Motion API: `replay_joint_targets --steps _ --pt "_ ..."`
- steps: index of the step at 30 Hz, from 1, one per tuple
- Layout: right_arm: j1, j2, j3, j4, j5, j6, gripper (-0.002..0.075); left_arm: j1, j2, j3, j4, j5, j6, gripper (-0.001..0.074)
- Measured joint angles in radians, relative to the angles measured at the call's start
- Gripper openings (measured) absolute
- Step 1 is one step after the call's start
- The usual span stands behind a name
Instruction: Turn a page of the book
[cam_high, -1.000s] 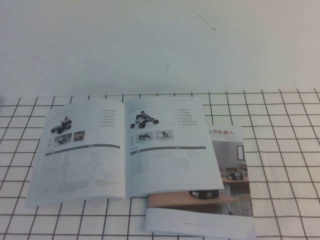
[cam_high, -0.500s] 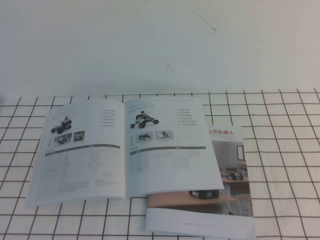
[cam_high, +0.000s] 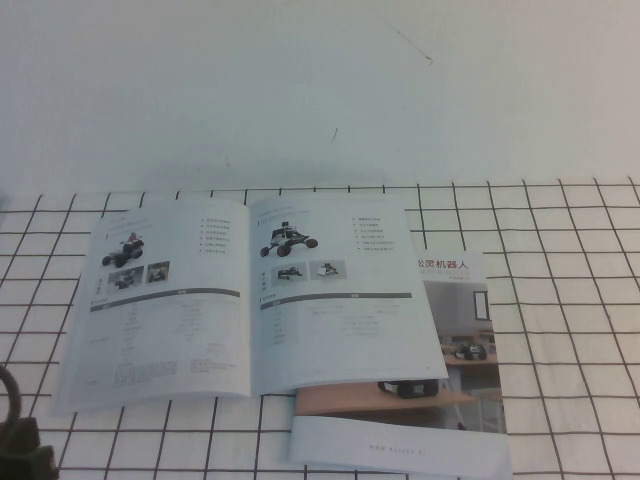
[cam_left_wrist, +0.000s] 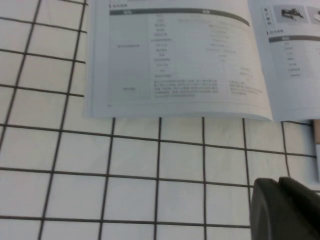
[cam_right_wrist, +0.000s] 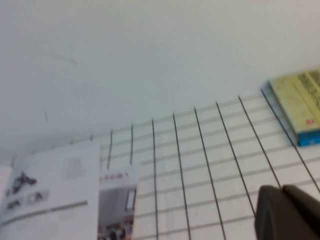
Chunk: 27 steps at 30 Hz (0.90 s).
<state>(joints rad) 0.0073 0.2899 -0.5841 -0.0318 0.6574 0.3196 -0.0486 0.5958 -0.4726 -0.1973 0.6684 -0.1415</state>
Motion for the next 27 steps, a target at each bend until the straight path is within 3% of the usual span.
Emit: replay_joint_targets --steps 10,14,22,27 --pt "0.000 0.008 0.021 0.091 0.062 -0.063 -0.0002 0.000 0.067 0.000 -0.207 -0.095 0.099 -0.0003" --pt "0.000 0.050 0.023 0.163 0.056 -0.190 -0.0002 0.000 0.122 0.000 -0.294 -0.123 0.239 -0.0003" --pt "0.000 0.312 0.023 0.221 0.054 -0.355 -0.0002 0.000 0.301 -0.075 -0.560 -0.135 0.574 -0.0004" --pt "0.000 0.541 -0.002 0.319 0.069 -0.492 -0.0002 0.000 0.453 -0.171 -0.604 -0.090 0.622 -0.0003"
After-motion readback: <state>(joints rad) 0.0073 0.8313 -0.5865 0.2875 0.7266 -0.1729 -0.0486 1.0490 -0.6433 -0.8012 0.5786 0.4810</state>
